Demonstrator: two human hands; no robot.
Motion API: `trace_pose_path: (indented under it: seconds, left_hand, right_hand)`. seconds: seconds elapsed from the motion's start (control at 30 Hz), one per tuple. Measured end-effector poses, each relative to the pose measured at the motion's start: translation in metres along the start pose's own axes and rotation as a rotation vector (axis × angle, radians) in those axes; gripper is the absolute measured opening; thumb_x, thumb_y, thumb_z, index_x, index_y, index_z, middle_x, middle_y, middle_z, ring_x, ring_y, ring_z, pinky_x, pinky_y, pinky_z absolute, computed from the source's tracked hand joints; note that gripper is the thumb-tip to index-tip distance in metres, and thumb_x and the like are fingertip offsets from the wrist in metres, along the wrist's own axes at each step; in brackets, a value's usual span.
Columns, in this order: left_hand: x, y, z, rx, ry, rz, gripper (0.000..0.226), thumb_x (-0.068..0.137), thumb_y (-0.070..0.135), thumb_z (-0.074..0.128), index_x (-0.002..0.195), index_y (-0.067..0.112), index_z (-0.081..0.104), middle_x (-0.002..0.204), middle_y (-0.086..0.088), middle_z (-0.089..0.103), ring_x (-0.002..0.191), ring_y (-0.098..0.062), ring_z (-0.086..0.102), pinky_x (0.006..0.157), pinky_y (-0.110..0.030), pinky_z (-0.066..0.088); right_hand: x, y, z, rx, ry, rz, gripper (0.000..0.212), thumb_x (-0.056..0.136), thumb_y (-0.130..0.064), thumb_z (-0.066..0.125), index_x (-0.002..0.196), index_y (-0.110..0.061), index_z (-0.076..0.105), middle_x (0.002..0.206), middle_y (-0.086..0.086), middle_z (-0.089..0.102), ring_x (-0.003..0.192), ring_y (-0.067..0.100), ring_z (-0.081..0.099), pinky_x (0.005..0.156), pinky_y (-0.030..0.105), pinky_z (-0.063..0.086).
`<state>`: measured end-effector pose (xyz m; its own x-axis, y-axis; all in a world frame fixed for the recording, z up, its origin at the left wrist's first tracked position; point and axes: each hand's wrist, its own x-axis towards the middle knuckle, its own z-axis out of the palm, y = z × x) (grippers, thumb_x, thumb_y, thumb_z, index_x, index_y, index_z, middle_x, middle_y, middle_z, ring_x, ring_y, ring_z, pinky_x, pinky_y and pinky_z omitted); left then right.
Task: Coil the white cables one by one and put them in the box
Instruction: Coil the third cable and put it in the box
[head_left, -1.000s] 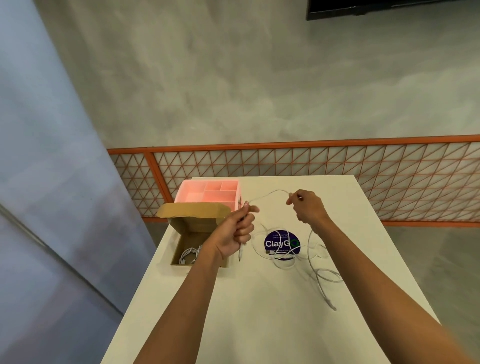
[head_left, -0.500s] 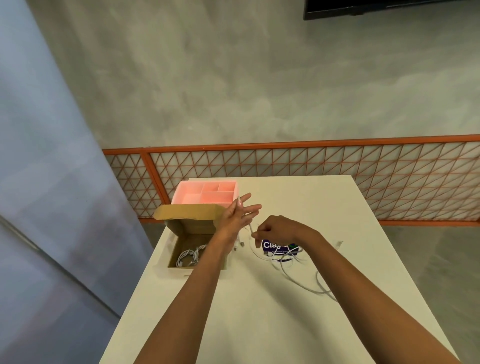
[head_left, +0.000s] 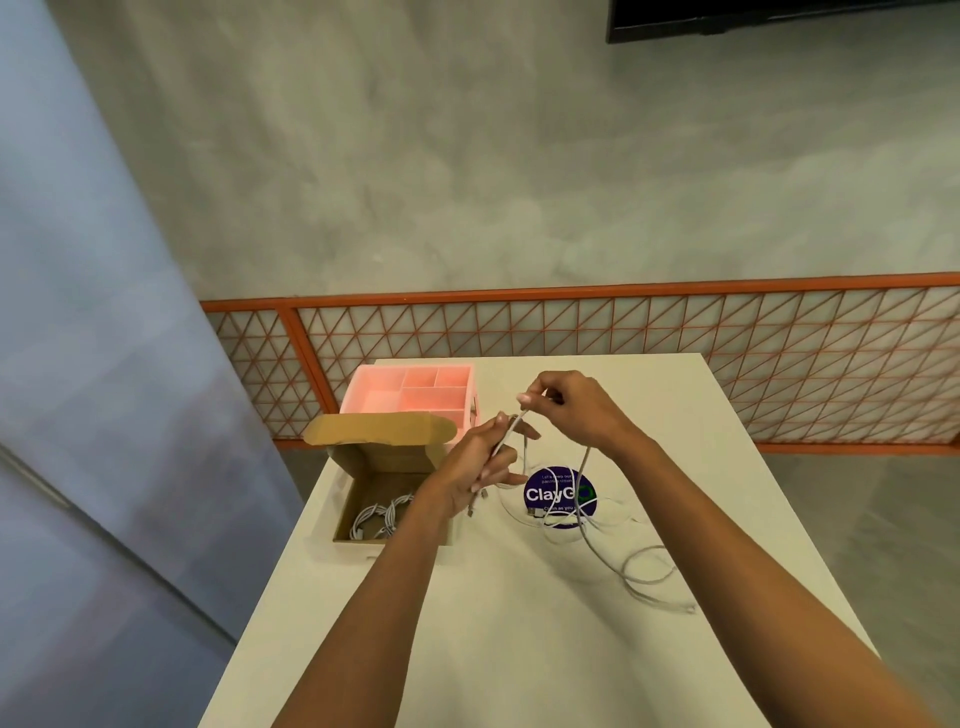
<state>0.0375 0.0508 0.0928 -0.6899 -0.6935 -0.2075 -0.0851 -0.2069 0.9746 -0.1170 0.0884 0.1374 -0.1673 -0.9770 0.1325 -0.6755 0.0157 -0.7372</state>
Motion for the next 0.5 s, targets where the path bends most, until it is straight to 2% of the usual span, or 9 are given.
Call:
trace_pose_path:
  seconds: [0.1,0.17,0.23,0.3,0.4,0.5]
  left_hand:
    - [-0.003,0.004,-0.004,-0.156,-0.099,0.013,0.041,0.101,0.04,0.028,0.092,0.012,0.056,0.035,0.007,0.024,0.025,-0.005,0.016,0.048,-0.023,0.046]
    - [-0.005,0.004,-0.007,-0.23,-0.129,0.002,0.037,0.099,0.04,0.033,0.087,0.012,0.054,0.034,0.007,0.024,0.024,-0.004,0.016,0.039,-0.02,0.036]
    - [-0.006,0.004,-0.009,-0.291,-0.154,-0.025,0.033,0.094,0.04,0.04,0.083,0.012,0.052,0.033,0.007,0.025,0.024,-0.005,0.015,0.035,-0.019,0.029]
    - [-0.004,0.002,-0.01,-0.306,-0.152,-0.038,0.032,0.091,0.041,0.042,0.079,0.013,0.05,0.033,0.007,0.026,0.024,-0.004,0.016,0.035,-0.018,0.027]
    - [0.0,-0.003,-0.009,-0.208,-0.063,-0.023,0.037,0.096,0.043,0.038,0.074,0.014,0.046,0.041,0.008,0.025,0.032,-0.004,0.016,0.039,-0.018,0.025]
    - [0.006,-0.006,-0.009,-0.155,0.041,-0.032,0.038,0.1,0.04,0.035,0.075,0.014,0.046,0.048,0.01,0.023,0.041,-0.004,0.017,0.04,-0.016,0.02]
  right_hand:
    - [-0.001,0.007,0.001,0.057,0.005,0.027,0.028,0.091,-0.036,0.059,0.088,-0.012,0.07,0.059,-0.003,0.048,0.052,0.007,0.038,0.052,0.02,0.029]
    - [-0.002,0.008,0.0,0.072,-0.063,0.042,0.033,0.094,-0.038,0.053,0.082,-0.01,0.068,0.054,-0.003,0.036,0.05,0.01,0.031,0.051,0.022,0.026]
    - [-0.004,0.008,0.002,0.054,-0.133,0.047,0.041,0.097,-0.038,0.047,0.084,-0.004,0.067,0.054,-0.003,0.034,0.049,0.01,0.03,0.051,0.022,0.025]
    - [-0.004,0.008,0.005,0.045,-0.159,0.055,0.044,0.099,-0.037,0.044,0.086,-0.001,0.065,0.055,-0.007,0.04,0.05,0.009,0.032,0.051,0.02,0.027]
    - [-0.001,0.009,0.01,0.01,-0.143,0.06,0.041,0.099,-0.038,0.043,0.078,-0.008,0.061,0.06,-0.008,0.048,0.053,0.006,0.039,0.051,0.013,0.029]
    - [0.004,0.012,0.015,-0.033,-0.116,0.081,0.041,0.1,-0.039,0.04,0.074,-0.012,0.057,0.068,-0.002,0.053,0.057,0.005,0.043,0.055,0.017,0.031]
